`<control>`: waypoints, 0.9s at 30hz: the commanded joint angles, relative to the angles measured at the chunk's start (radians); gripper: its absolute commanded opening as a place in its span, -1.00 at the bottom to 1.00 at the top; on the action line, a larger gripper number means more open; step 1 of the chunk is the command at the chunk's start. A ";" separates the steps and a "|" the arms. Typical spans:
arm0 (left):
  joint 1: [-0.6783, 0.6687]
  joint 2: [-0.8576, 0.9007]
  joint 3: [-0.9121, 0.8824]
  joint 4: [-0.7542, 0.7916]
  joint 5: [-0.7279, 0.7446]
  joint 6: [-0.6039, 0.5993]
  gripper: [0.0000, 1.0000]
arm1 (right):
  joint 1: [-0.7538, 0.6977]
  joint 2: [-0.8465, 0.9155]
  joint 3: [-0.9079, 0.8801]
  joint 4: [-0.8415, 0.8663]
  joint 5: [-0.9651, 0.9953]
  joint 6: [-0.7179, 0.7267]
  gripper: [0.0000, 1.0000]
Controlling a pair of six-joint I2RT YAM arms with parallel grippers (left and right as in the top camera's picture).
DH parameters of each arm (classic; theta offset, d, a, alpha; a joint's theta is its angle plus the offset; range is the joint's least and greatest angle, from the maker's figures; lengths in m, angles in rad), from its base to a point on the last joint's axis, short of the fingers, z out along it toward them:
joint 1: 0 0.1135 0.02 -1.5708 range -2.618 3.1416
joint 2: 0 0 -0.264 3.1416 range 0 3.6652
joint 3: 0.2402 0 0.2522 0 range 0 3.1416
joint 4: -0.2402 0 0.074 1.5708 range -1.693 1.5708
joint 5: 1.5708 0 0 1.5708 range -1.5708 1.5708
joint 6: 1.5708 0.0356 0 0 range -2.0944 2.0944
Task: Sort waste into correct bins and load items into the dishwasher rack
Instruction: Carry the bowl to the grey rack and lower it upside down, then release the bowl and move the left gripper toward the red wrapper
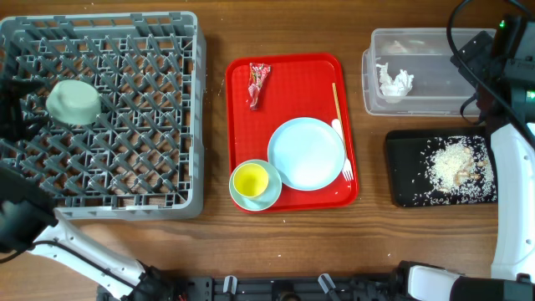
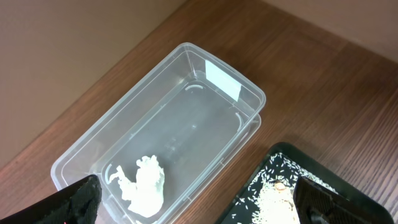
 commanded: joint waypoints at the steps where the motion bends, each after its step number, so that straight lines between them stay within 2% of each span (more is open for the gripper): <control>1: 0.027 -0.111 -0.003 -0.010 -0.260 0.009 0.42 | 0.000 0.004 0.000 0.003 -0.006 0.000 0.99; 4: 0.002 -0.192 -0.003 0.011 -0.285 -0.017 -0.09 | 0.000 0.004 0.000 0.003 -0.006 0.000 0.99; 5: -0.025 -0.216 -0.003 0.026 -0.285 -0.017 -0.56 | 0.000 0.004 0.000 0.003 -0.006 0.000 0.99; 7: -0.090 -0.242 -0.003 0.045 -0.313 -0.016 -0.90 | 0.000 0.004 0.000 0.002 -0.006 0.000 1.00; 10: -0.217 -0.247 -0.003 0.055 -0.475 -0.001 -0.92 | 0.000 0.004 0.000 0.002 -0.006 0.000 0.99; 12: -0.336 -0.230 -0.003 0.064 -0.734 -0.002 -0.92 | 0.000 0.004 0.000 0.002 -0.006 0.000 1.00; 15: -0.425 -0.196 -0.003 0.071 -0.902 -0.003 -0.92 | 0.000 0.004 0.000 0.002 -0.006 0.000 0.99; 17: -0.448 -0.179 -0.003 0.069 -0.964 -0.007 -0.92 | 0.000 0.004 0.000 0.003 -0.006 0.000 1.00; 27: -0.420 -0.116 -0.040 0.072 -0.992 -0.006 -0.92 | 0.000 0.004 0.000 0.002 -0.006 0.000 1.00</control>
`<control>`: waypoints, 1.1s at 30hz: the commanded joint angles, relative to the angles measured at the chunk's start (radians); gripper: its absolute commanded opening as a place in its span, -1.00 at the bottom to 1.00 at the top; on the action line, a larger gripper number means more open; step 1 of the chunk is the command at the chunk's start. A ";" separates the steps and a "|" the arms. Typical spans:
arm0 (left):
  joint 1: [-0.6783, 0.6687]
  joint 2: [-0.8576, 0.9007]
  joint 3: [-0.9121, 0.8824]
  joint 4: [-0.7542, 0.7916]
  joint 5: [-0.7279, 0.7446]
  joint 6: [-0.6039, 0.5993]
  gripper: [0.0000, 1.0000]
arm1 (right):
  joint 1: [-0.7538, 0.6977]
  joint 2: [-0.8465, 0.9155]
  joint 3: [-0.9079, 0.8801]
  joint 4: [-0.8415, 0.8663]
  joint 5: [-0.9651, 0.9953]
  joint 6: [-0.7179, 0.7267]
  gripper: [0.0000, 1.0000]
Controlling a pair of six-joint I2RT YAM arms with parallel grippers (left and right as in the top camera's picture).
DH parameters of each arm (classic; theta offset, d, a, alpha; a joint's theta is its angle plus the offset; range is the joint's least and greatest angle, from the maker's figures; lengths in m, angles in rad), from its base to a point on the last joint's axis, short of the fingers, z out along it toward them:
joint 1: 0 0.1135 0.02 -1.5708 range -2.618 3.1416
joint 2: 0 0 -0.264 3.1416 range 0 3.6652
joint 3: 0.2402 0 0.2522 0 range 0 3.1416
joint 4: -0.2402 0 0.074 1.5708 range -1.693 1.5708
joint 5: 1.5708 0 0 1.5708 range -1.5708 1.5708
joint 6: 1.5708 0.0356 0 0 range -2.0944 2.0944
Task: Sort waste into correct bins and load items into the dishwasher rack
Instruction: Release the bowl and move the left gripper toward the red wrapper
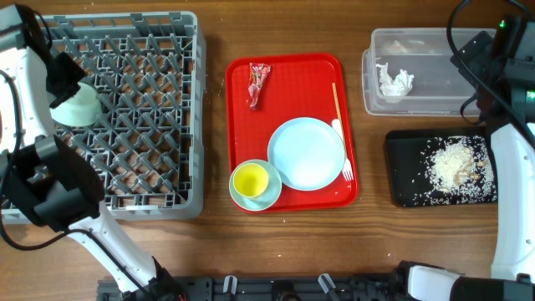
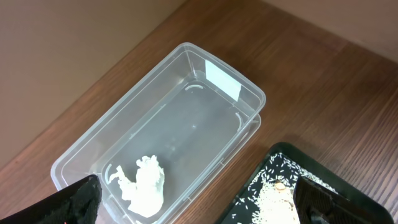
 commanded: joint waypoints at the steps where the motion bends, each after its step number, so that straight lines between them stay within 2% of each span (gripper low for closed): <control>1: 0.029 0.012 -0.011 -0.005 -0.077 0.004 -0.92 | 0.000 0.004 0.000 0.002 -0.006 0.000 1.00; 7: 0.146 0.012 -0.024 -0.060 -0.106 -0.034 -0.92 | 0.000 0.004 0.000 0.002 -0.006 0.000 0.99; 10: 0.208 0.012 -0.024 -0.092 -0.051 -0.076 -0.92 | 0.000 0.004 0.000 0.002 -0.006 0.000 0.99; 14: 0.238 -0.031 -0.023 -0.095 0.148 -0.075 -0.92 | 0.000 0.004 0.000 0.002 -0.006 0.000 0.99; 18: 0.195 -0.145 -0.022 -0.063 0.340 -0.074 -0.92 | 0.000 0.004 0.000 0.002 -0.006 0.000 0.99; 21: 0.124 -0.225 -0.022 -0.087 0.663 -0.072 -0.89 | 0.000 0.004 0.000 0.003 -0.006 0.000 0.99; 22: 0.095 -0.239 -0.022 -0.115 0.752 -0.056 -0.35 | 0.000 0.004 0.000 0.002 -0.006 0.000 1.00; 23: 0.064 -0.246 -0.022 -0.138 0.814 -0.028 0.32 | 0.000 0.004 0.000 0.002 -0.006 0.000 0.99; 24: 0.016 -0.248 -0.022 -0.164 0.855 0.003 0.62 | 0.000 0.004 0.000 0.002 -0.006 0.000 0.99; 25: -0.040 -0.248 -0.022 -0.196 0.856 0.018 0.79 | 0.000 0.004 0.000 0.002 -0.006 0.000 0.99; 28: -0.211 -0.234 -0.022 -0.218 0.790 0.061 0.99 | 0.000 0.004 0.000 0.002 -0.006 0.000 0.99; 30: -0.342 -0.220 -0.022 -0.168 0.629 0.053 0.99 | 0.000 0.004 0.000 0.002 -0.006 0.000 0.99; 31: -0.458 -0.203 -0.022 -0.110 0.448 0.026 0.99 | 0.000 0.004 0.000 0.002 -0.006 0.000 0.99; 33: -0.550 -0.183 -0.022 -0.061 0.296 -0.032 0.99 | 0.000 0.004 0.000 0.003 -0.006 0.000 0.99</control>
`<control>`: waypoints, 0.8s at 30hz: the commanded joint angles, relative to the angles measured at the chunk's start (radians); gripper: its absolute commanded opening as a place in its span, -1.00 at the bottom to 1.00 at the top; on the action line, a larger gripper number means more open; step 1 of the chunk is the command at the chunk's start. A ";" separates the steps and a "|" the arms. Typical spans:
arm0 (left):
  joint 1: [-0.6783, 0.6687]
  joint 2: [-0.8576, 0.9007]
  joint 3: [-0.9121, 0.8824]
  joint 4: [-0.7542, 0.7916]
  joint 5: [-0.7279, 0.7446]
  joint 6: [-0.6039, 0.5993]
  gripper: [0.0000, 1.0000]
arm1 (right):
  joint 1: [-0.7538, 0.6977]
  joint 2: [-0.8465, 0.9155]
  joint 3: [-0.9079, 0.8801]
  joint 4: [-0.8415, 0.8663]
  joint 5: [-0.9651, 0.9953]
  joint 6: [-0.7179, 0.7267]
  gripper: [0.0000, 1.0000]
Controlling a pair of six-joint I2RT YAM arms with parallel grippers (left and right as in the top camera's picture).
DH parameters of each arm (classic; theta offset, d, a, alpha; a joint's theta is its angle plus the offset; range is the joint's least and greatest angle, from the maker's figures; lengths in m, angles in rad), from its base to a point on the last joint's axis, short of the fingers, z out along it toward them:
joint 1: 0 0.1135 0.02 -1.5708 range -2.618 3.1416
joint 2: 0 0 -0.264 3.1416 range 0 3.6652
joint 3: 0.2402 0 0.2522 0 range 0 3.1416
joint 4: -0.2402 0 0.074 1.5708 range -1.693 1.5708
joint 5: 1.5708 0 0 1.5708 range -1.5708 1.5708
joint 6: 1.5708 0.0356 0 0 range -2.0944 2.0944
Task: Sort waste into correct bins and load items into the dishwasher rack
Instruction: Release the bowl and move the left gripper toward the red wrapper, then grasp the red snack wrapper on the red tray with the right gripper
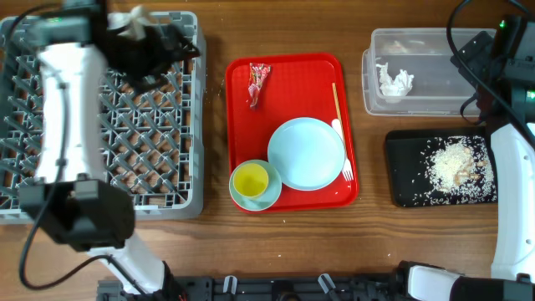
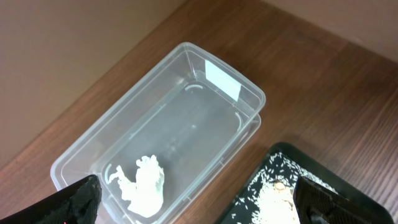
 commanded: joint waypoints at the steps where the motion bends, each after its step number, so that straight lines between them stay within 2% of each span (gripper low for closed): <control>1: -0.217 0.059 -0.002 0.077 -0.384 -0.080 0.99 | 0.000 0.004 0.000 0.003 -0.006 0.000 0.99; 5: -0.338 0.100 -0.002 0.159 -0.490 -0.105 0.99 | 0.000 0.004 0.000 0.003 -0.006 0.000 1.00; 10: -0.344 0.103 -0.002 0.201 -0.591 -0.127 0.93 | 0.000 0.004 0.000 0.003 -0.006 0.000 0.99; 11: -0.321 0.099 -0.001 0.193 -0.605 -0.127 1.00 | 0.000 0.004 0.000 0.003 -0.006 0.000 0.99; 14: -0.214 0.074 -0.001 0.148 -0.607 -0.148 1.00 | 0.000 0.004 0.000 0.003 -0.006 0.000 1.00; 17: -0.043 0.044 -0.001 0.095 -0.594 -0.251 1.00 | 0.000 0.004 0.000 0.003 -0.006 0.000 0.99; 22: 0.190 0.034 -0.001 0.057 -0.409 -0.266 1.00 | 0.000 0.004 0.000 0.003 -0.006 0.000 0.99; 24: 0.252 0.034 -0.001 0.036 -0.380 -0.266 1.00 | 0.000 0.004 0.000 0.024 -0.020 0.024 0.99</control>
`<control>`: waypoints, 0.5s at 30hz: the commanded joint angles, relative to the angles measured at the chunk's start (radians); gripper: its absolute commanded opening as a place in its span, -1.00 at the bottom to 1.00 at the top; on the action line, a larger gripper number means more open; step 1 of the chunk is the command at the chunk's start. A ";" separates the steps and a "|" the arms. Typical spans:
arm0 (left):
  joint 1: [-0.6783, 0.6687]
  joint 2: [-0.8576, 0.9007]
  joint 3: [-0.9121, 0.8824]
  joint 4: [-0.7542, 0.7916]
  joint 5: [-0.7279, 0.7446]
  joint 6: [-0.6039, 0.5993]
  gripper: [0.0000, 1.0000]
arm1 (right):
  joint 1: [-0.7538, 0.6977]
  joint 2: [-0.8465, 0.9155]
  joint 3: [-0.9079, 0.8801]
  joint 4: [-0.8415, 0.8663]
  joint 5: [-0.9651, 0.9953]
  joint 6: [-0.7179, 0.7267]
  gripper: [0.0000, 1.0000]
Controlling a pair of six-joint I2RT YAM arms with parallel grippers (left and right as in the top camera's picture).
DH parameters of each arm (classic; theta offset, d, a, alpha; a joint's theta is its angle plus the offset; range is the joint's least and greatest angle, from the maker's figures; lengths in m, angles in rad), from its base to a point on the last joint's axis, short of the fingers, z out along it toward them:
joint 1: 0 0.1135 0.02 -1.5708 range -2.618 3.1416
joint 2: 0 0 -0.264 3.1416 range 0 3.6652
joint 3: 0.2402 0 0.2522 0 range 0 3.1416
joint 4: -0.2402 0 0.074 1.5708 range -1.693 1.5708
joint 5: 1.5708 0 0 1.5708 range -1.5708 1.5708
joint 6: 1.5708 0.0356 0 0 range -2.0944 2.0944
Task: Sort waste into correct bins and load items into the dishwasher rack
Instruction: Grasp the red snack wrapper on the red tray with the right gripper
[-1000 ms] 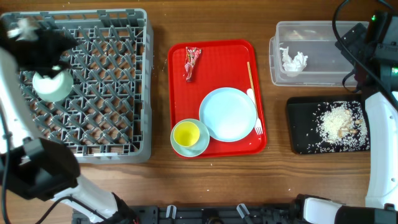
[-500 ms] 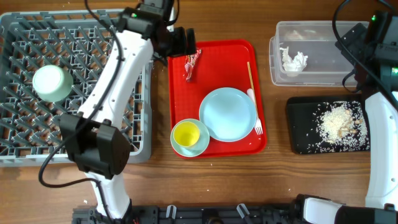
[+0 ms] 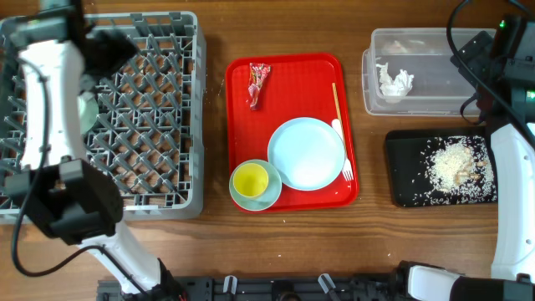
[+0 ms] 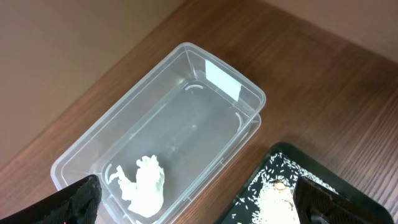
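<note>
The grey dishwasher rack fills the left of the table. A pale green bowl lies in it, mostly hidden by my left arm. My left gripper hovers over the rack's back edge, apart from the bowl; its jaws are too dark to read. On the red tray lie a snack wrapper, a chopstick, a white fork, a blue plate and a yellow cup on a green saucer. My right gripper hangs open and empty above the clear bin.
The clear bin at the back right holds a crumpled white tissue. In front of it a black tray carries scattered rice. Bare wood separates the rack, red tray and bins.
My left arm has swung back to the left over the rack, its gripper now near the back left part. The bowl shows again beside the arm. The right arm is unchanged.
The green bowl lay in the rack's left part with my left arm at the table's edge. Then the left gripper was right at the bowl. Then it was over the rack's back right corner, and now back left. The right gripper stayed open above the clear bin.
</note>
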 commanded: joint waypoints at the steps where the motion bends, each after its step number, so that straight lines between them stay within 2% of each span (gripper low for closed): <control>1: 0.082 -0.037 -0.001 -0.035 0.103 -0.027 1.00 | 0.000 0.004 0.000 0.047 -0.048 0.069 0.99; 6: 0.130 -0.037 -0.001 -0.060 0.105 -0.026 1.00 | 0.000 0.004 0.000 0.072 -0.255 0.412 1.00; 7: 0.132 -0.037 -0.001 -0.059 0.105 -0.027 1.00 | 0.000 0.004 0.000 0.060 -0.374 0.481 1.00; 8: 0.132 -0.037 -0.001 -0.059 0.105 -0.027 1.00 | 0.000 0.006 -0.001 0.066 -0.490 0.487 0.99; 9: 0.132 -0.037 -0.001 -0.060 0.105 -0.027 1.00 | 0.007 0.015 -0.002 0.087 -0.614 0.478 0.99; 10: 0.132 -0.037 -0.001 -0.060 0.105 -0.026 1.00 | 0.033 0.036 -0.002 0.145 -0.789 0.380 0.98; 11: 0.132 -0.037 -0.001 -0.060 0.105 -0.027 1.00 | 0.073 0.063 -0.002 0.214 -0.896 0.249 0.85; 12: 0.132 -0.037 -0.001 -0.060 0.105 -0.027 1.00 | 0.115 0.087 -0.002 0.258 -0.945 0.153 0.73; 13: 0.132 -0.037 -0.001 -0.060 0.105 -0.027 1.00 | 0.177 0.121 -0.002 0.294 -0.958 0.062 0.71; 15: 0.132 -0.037 -0.001 -0.060 0.105 -0.027 1.00 | 0.311 0.204 -0.002 0.307 -0.892 0.002 0.72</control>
